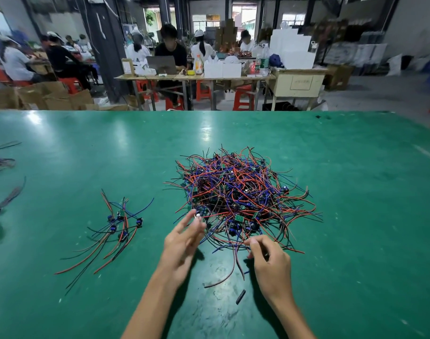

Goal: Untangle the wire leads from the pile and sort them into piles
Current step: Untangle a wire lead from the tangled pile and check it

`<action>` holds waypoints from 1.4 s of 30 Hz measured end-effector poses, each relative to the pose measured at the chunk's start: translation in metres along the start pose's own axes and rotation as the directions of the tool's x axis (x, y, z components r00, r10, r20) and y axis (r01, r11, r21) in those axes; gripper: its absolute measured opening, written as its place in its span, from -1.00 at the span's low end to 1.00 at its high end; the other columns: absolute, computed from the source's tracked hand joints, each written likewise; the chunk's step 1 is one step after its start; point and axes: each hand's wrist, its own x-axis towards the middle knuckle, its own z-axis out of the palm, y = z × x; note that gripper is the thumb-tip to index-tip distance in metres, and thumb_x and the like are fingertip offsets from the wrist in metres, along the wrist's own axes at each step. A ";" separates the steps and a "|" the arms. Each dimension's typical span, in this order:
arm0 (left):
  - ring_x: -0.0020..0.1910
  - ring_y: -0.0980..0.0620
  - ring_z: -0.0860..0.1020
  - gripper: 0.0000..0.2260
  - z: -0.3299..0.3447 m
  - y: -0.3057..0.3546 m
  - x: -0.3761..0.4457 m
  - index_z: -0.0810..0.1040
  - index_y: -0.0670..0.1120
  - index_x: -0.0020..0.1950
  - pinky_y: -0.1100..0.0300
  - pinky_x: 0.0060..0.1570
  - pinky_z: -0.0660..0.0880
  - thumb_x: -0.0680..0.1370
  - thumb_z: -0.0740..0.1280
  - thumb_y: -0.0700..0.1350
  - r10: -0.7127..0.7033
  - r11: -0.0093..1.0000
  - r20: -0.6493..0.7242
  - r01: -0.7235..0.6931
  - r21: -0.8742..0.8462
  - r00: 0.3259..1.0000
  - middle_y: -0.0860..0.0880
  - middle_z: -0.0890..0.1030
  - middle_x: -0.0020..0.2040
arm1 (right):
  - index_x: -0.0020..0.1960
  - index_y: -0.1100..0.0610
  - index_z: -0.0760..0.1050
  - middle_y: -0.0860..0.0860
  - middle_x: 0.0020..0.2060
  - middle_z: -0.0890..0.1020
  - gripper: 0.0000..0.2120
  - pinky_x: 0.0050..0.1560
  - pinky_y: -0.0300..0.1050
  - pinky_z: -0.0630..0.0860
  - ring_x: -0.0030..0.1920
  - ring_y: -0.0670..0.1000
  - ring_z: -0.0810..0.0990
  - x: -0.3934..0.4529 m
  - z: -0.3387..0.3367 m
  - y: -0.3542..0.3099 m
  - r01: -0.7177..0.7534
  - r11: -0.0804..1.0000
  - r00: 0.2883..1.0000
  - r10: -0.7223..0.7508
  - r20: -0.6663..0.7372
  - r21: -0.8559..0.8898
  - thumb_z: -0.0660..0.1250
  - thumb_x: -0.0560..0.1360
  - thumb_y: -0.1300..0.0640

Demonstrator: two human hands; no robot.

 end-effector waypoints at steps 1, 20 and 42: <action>-0.10 0.04 0.71 -0.59 0.002 -0.005 -0.006 0.60 -0.12 0.25 0.31 -0.12 0.61 0.40 0.48 -0.28 -0.023 1.000 0.045 0.023 -0.001 0.999 -0.11 0.73 0.01 | -0.12 -0.13 0.63 -0.10 -0.26 0.66 -0.82 0.01 -0.01 0.55 -0.13 -0.07 0.62 0.001 0.001 -0.005 -0.008 1.000 1.000 0.008 0.031 -0.003 0.31 0.62 -0.02; 0.04 0.03 0.64 -0.60 0.012 -0.021 -0.016 0.52 -0.12 0.37 0.19 -0.07 0.59 0.67 0.17 0.10 -0.086 0.939 0.222 0.004 0.345 0.971 -0.11 0.67 0.24 | 0.39 -0.02 0.45 -0.02 -0.15 0.76 -0.64 0.21 -0.10 0.50 0.02 -0.05 0.70 0.049 -0.003 -0.067 0.076 0.962 0.905 -0.177 0.386 0.263 0.30 0.65 0.24; -0.11 -0.05 0.71 -0.65 0.017 -0.031 -0.016 0.65 -0.24 0.14 0.24 -0.11 0.61 0.47 0.50 -0.04 0.033 0.953 0.223 -0.098 0.287 0.974 -0.28 0.70 0.06 | 0.23 -0.24 0.48 -0.23 -0.14 0.67 -0.66 -0.02 -0.31 0.43 -0.03 -0.17 0.61 0.032 -0.007 -0.015 0.268 0.963 0.963 -0.267 0.037 -0.014 0.48 0.51 -0.04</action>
